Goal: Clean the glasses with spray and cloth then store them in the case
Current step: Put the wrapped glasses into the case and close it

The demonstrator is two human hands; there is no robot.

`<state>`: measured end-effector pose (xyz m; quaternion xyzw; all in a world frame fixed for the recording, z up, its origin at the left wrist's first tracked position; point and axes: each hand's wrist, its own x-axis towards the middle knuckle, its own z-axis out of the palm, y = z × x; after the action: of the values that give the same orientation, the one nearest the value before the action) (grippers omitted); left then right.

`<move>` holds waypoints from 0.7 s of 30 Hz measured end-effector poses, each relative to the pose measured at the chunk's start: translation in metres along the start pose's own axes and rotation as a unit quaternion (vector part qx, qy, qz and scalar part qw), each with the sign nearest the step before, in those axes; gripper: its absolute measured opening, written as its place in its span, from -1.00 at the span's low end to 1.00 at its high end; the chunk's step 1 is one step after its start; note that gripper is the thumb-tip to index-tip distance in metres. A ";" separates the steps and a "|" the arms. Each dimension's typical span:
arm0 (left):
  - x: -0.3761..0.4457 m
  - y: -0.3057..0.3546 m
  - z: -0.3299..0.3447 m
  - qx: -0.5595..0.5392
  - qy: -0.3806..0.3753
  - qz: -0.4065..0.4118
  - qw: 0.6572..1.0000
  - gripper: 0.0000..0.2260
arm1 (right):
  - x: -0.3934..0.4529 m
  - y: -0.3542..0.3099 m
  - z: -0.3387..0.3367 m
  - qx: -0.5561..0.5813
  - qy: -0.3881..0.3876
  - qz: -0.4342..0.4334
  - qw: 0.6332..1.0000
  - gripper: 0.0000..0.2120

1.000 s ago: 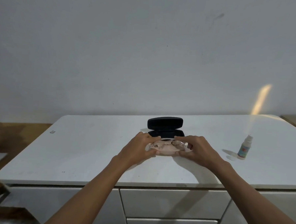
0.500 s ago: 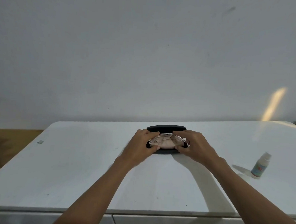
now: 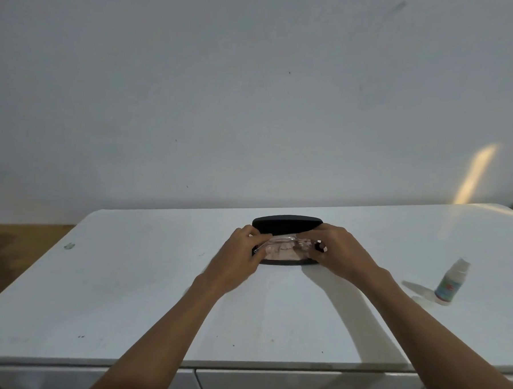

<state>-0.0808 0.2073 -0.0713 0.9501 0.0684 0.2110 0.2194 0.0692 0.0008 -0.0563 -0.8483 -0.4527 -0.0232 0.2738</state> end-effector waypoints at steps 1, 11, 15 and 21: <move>0.000 0.000 0.000 -0.002 0.003 0.000 1.000 -0.69 | -0.001 0.000 0.000 -0.020 0.003 0.009 1.000 -0.60; 0.006 -0.006 0.009 -0.063 0.039 -0.052 0.996 -0.68 | 0.000 -0.009 0.004 -0.088 0.014 0.058 0.994 -0.53; 0.006 -0.004 0.008 -0.085 0.074 -0.098 0.989 -0.77 | -0.001 -0.011 0.009 -0.086 0.019 0.068 0.994 -0.55; 0.003 -0.004 0.014 -0.123 0.098 -0.130 0.979 -0.79 | -0.005 -0.012 0.010 -0.081 0.033 0.088 0.992 -0.64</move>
<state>-0.0724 0.2059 -0.0833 0.8736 0.1861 0.2798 0.3520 0.0547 0.0070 -0.0611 -0.9028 -0.3640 -0.0641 0.2198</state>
